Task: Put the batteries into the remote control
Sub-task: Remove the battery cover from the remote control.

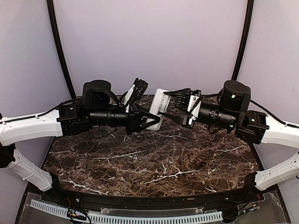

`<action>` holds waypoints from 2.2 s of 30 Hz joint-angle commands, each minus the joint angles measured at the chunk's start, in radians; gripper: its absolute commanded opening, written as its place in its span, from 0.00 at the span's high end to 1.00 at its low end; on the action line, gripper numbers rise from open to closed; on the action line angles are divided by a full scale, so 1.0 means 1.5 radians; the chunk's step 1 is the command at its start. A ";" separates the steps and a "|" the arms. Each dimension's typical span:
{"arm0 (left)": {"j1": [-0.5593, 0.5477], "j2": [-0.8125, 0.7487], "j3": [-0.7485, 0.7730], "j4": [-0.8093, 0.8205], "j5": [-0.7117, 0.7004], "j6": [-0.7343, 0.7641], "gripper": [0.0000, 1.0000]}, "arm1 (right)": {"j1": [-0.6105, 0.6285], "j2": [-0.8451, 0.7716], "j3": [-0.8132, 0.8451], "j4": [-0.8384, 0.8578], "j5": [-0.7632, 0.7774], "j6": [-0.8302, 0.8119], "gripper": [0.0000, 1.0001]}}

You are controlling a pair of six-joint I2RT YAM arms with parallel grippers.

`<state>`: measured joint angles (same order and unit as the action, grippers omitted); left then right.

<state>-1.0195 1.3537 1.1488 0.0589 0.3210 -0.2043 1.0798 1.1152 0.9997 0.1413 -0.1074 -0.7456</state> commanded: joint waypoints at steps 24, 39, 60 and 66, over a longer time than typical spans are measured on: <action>-0.001 -0.046 -0.014 0.059 0.022 0.017 1.00 | 0.005 0.036 0.026 -0.083 0.028 0.023 0.60; 0.040 -0.007 -0.031 0.003 -0.057 -0.024 1.00 | -0.018 0.074 -0.059 -0.008 0.003 0.074 0.60; 0.091 0.169 -0.073 -0.033 -0.204 0.081 1.00 | -0.078 0.219 -0.190 0.116 -0.039 0.167 0.56; 0.091 0.198 -0.079 -0.035 -0.244 0.099 1.00 | -0.079 0.231 -0.190 0.114 -0.038 0.188 0.55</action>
<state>-0.8803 1.6394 1.0489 -0.0151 0.0086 -0.0917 0.9676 1.4616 0.7212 0.2699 -0.1463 -0.5022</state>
